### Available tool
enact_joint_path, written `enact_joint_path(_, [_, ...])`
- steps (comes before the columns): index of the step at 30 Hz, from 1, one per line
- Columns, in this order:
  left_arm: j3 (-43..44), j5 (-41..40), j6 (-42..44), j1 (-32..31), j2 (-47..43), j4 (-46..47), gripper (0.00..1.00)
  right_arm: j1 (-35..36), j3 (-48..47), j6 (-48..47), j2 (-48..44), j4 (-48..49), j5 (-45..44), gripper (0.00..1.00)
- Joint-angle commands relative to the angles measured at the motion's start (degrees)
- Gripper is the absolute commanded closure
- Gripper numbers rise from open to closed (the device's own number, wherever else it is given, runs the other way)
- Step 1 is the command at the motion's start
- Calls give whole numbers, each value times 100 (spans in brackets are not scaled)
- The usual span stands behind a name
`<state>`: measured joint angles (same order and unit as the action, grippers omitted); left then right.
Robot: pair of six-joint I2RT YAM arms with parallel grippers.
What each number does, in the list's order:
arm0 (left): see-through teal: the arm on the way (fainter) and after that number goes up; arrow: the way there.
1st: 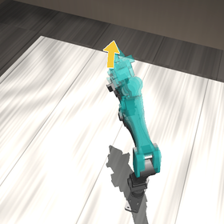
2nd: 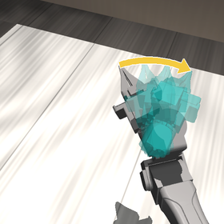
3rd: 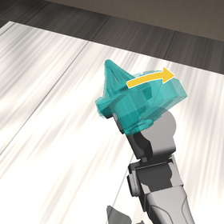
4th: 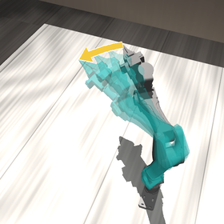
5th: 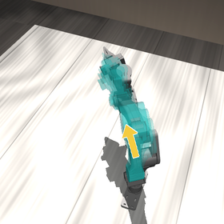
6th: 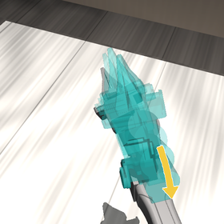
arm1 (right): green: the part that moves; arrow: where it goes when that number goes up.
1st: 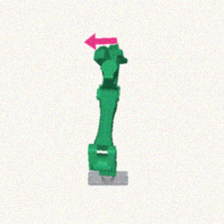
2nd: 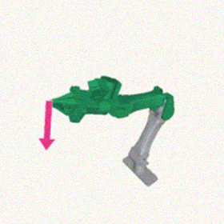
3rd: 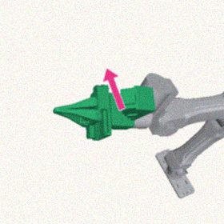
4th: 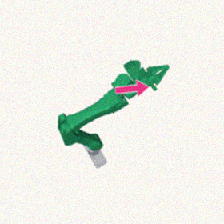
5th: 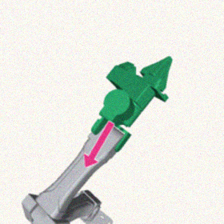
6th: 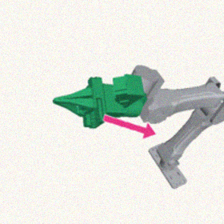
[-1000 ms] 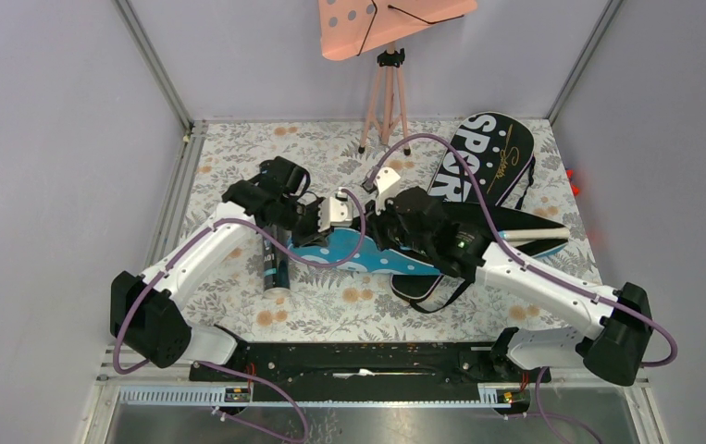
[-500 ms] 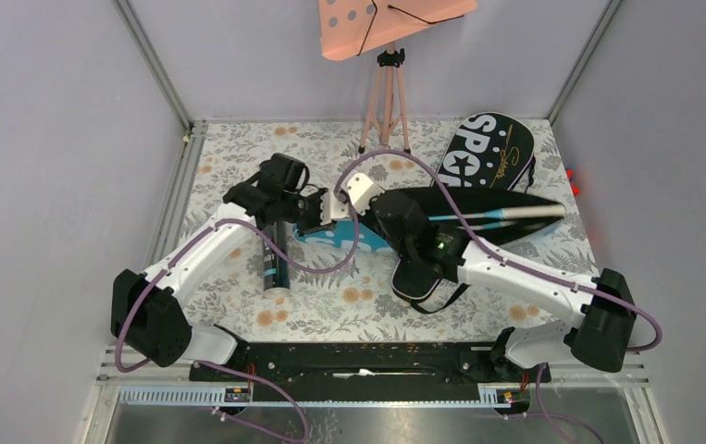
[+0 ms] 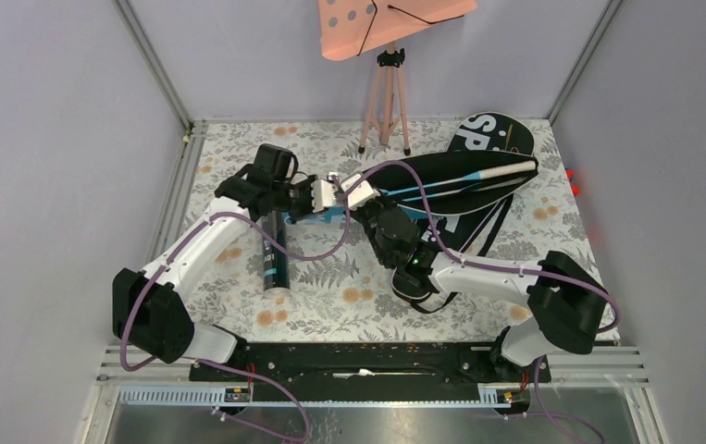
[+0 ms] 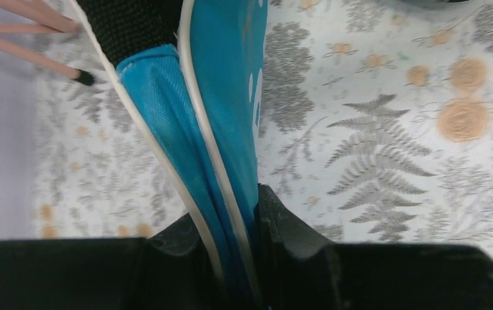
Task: Pack up the badminton gear
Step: Adjust the racket in the racket bag.
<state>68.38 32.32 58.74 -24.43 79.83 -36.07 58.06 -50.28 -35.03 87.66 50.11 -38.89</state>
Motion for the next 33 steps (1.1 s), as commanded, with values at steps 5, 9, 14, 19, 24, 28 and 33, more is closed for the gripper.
enact_joint_path(5, [88, 1186, -185, -511, 3, -2436, 100, -480, -129, 2023, -324, -2820, 1774, 85])
enact_joint_path(9, [114, 1252, -118, -511, -11, -2526, 100, -480, -187, 2089, -61, -2790, 1672, 72])
enact_joint_path(14, [129, 1251, -106, -511, -15, -2539, 100, -480, -377, 2082, 51, -3090, 1642, 56])
enact_joint_path(19, [182, 1289, -134, -511, 26, -2540, 100, -480, -362, 2169, 213, -3031, 1158, 48])
enact_joint_path(24, [209, 1339, -122, -511, 24, -2608, 100, -428, -469, 2058, 800, -2323, -55, 48])
enact_joint_path(28, [212, 1314, -95, -511, 8, -2652, 100, -425, -607, 1555, 1150, -1619, -1349, 61])
enact_joint_path(33, [169, 1235, -93, -511, 15, -2649, 100, -445, -397, 426, 1252, -242, -2340, 55])
